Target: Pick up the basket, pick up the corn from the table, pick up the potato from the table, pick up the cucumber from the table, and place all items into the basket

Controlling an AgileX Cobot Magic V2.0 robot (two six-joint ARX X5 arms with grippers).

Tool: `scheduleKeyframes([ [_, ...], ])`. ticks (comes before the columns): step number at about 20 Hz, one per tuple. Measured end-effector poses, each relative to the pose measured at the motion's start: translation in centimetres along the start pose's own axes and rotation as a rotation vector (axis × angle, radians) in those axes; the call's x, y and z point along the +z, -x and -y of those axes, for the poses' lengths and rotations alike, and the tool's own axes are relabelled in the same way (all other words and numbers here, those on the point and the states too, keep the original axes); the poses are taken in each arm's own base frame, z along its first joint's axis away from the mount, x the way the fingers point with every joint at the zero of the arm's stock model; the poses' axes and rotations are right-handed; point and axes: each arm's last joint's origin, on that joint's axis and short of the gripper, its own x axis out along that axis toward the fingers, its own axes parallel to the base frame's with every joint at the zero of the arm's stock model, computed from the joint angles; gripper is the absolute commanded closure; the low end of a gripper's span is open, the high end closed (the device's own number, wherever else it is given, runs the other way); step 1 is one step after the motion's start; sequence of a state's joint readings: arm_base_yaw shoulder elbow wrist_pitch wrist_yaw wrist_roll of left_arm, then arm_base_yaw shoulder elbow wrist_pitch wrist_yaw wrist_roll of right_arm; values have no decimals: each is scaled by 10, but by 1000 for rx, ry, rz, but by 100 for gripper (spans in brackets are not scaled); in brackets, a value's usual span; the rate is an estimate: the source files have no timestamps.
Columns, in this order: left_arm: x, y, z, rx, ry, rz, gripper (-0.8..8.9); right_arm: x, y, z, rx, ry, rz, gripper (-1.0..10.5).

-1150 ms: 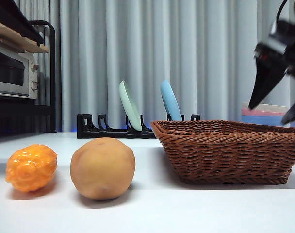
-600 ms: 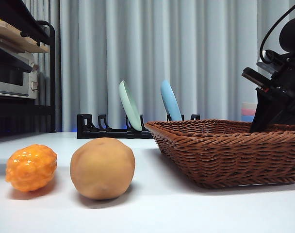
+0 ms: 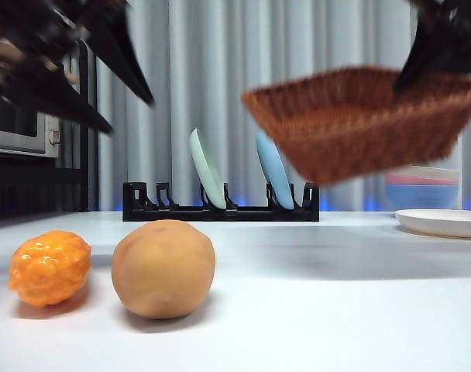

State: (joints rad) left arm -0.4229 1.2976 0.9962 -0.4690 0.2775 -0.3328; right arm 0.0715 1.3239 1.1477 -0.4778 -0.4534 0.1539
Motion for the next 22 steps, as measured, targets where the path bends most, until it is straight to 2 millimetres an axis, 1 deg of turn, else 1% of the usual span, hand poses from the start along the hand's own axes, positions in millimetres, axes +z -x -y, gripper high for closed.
scheduleKeyframes([
  [3, 10, -44, 12, 75, -22, -124, 499, 12, 25, -13, 11, 28, 87, 963],
  [6, 14, -79, 20, 146, -48, -213, 499, 13, 41, -18, 9, 30, 112, 963],
  [9, 4, -113, 13, 186, -45, -308, 499, 12, 52, -15, -15, 16, 129, 963],
  [11, -3, -128, 8, 201, -41, -346, 499, 13, 55, -11, -30, 7, 135, 963],
  [13, -3, -136, 9, 198, -53, -318, 499, 12, 57, -7, -46, -9, 128, 963],
  [16, 0, -140, 14, 175, -61, -270, 505, 12, 58, -5, -52, -14, 129, 963],
  [17, -1, -141, 13, 177, -61, -275, 555, 12, 58, -5, -52, -14, 129, 963],
  [19, -2, -143, 12, 179, -63, -282, 773, 12, 58, -5, -52, -14, 128, 963],
  [20, -2, -143, 12, 177, -76, -282, 827, 12, 58, -5, -52, -14, 128, 963],
  [22, -2, -143, 12, 172, -109, -285, 822, 12, 58, -5, -52, -14, 128, 963],
])
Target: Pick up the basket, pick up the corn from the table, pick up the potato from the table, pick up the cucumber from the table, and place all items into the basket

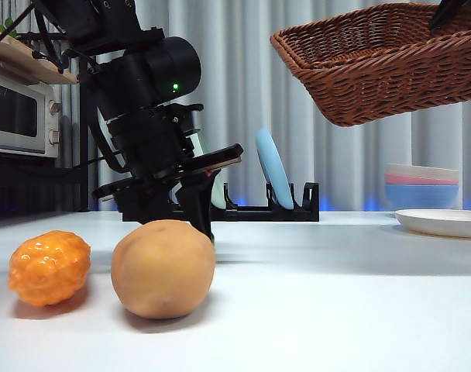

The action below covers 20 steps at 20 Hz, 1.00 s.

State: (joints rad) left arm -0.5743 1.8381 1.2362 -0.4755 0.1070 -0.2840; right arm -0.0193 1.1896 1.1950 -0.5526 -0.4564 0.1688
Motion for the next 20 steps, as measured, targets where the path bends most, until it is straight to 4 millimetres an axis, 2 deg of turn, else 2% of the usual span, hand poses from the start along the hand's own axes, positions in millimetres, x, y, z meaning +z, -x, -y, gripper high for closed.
scheduleKeyframes([
  [4, 0, 1, 0, 3, -67, -9, 822, 0, 0, 0, 0, 0, 0, 963],
  [6, 1, 16, 1, 8, -80, -16, 822, 0, -2, 1, 0, -2, -5, 963],
  [7, 5, 31, 3, -1, -89, 21, 822, 0, -5, 2, 0, -6, -13, 963],
  [10, 20, 121, 18, -66, -125, 296, 822, -7, -34, 11, 5, -46, -107, 963],
  [12, 18, 183, 24, -108, -144, 475, 822, -16, -56, 14, 11, -81, -195, 963],
  [14, 14, 223, 28, -142, -156, 612, 822, -23, -75, 10, 30, -88, -258, 963],
  [16, 13, 230, 32, -168, -144, 650, 822, -31, -95, 0, 66, -85, -303, 963],
  [18, 17, 213, 38, -180, -128, 595, 822, -40, -113, -16, 110, -72, -340, 963],
  [20, 20, 186, 47, -184, -132, 515, 822, -45, -123, -32, 152, -56, -348, 963],
])
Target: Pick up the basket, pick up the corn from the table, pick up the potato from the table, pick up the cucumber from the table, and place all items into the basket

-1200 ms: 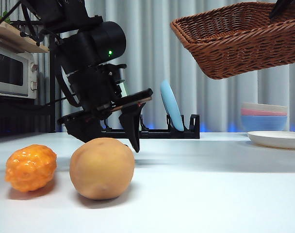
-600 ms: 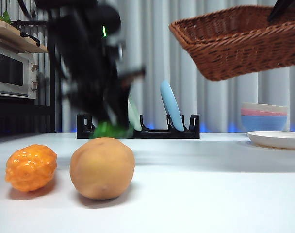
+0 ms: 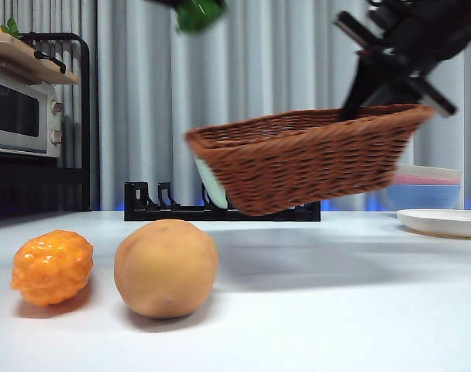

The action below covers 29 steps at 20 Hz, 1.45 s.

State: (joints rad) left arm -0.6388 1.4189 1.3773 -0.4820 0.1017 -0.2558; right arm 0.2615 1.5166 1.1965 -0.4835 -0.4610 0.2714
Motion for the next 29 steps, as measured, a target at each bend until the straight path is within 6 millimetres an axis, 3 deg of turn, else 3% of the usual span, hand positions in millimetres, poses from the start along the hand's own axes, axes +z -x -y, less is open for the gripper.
scheduleKeyframes([
  [5, -26, -54, 7, 16, -10, -159, 798, -3, -11, -27, 74, 46, 9, 963],
  [6, -30, -63, 5, 24, -8, -188, 684, -3, -11, -28, 77, 45, 6, 963],
  [8, -38, -73, 3, 36, -6, -232, 307, -3, -11, -27, 76, 38, 7, 963],
  [9, -39, -75, 3, 37, -5, -237, 266, -3, -11, -27, 76, 37, 7, 963],
  [15, -38, -70, 4, 32, -7, -243, 270, -3, -11, -26, 70, 34, 11, 963],
  [17, -42, -58, 5, 46, -3, -330, 270, -2, -10, -26, 69, 35, 14, 963],
  [19, -35, -26, 9, 48, -15, -356, 270, 0, -9, -22, 64, 29, 27, 963],
  [22, -17, 48, 17, 28, -26, -231, 283, 3, -5, -13, 45, 10, 45, 963],
  [25, -25, 112, 16, 81, -25, -214, 283, 6, -1, -5, 30, -3, 65, 963],
  [29, -50, 144, 7, 267, -9, -391, 283, 7, 0, -4, 25, 1, 68, 963],
])
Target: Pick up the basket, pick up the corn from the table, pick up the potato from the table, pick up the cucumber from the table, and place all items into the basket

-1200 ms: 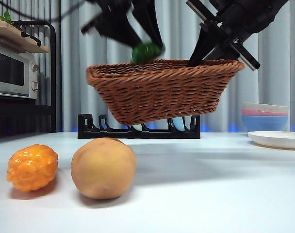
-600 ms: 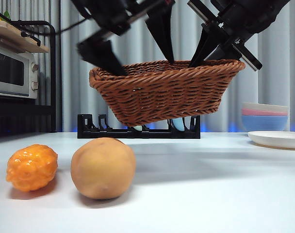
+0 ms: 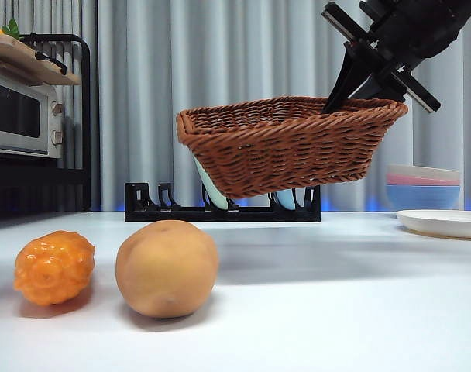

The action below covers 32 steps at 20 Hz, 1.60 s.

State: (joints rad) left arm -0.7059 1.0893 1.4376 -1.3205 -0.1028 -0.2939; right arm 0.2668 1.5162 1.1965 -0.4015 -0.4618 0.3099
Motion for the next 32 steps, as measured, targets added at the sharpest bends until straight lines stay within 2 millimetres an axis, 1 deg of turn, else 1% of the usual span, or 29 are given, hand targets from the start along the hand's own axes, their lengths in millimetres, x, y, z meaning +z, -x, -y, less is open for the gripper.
scheduleKeyframes([
  [3, -5, -2, 2, 97, 22, 9, 283, 0, 0, 0, 1, 7, 0, 963],
  [5, -13, -16, 6, 108, 18, -39, 283, 0, 0, 0, 1, 8, 0, 963],
  [9, -32, -71, 13, 113, 42, -85, 283, 0, 0, 0, 2, 12, -1, 963],
  [11, -44, -102, 13, 115, 94, -81, 284, 0, 0, 0, 1, 12, -1, 963],
  [13, -51, -129, 12, 75, 164, -71, 283, 0, 0, 0, 1, 12, -1, 963],
  [15, -53, -153, 9, 54, 216, -99, 283, 0, 0, 0, 1, 14, -1, 963],
  [17, -49, -173, 4, 88, 249, -129, 283, 0, 0, 0, 1, 14, -2, 963],
  [19, -42, -192, -1, 105, 284, -133, 284, -1, 0, 0, -2, 9, -12, 963],
  [22, -42, -218, -12, 130, 321, -215, 284, -2, 0, 1, -6, 9, -23, 963],
  [23, -42, -226, -15, 136, 326, -236, 299, -3, 0, 1, -7, 9, -25, 963],
  [24, -42, -233, -17, 140, 324, -242, 410, -3, 0, 1, -7, 9, -27, 963],
  [25, -40, -235, -17, 140, 318, -227, 587, -3, 0, 1, -8, 8, -30, 963],
  [26, -39, -237, -17, 131, 312, -213, 785, -3, 0, 1, -8, 11, -30, 963],
  [27, -37, -237, -16, 123, 298, -201, 819, -3, 0, 1, -9, 14, -30, 963],
  [30, -38, -237, -14, 114, 266, -202, 821, -3, 0, 1, -8, 17, -30, 963],
  [32, -41, -230, -11, 109, 239, -225, 822, -3, 0, 1, -9, 18, -30, 963],
])
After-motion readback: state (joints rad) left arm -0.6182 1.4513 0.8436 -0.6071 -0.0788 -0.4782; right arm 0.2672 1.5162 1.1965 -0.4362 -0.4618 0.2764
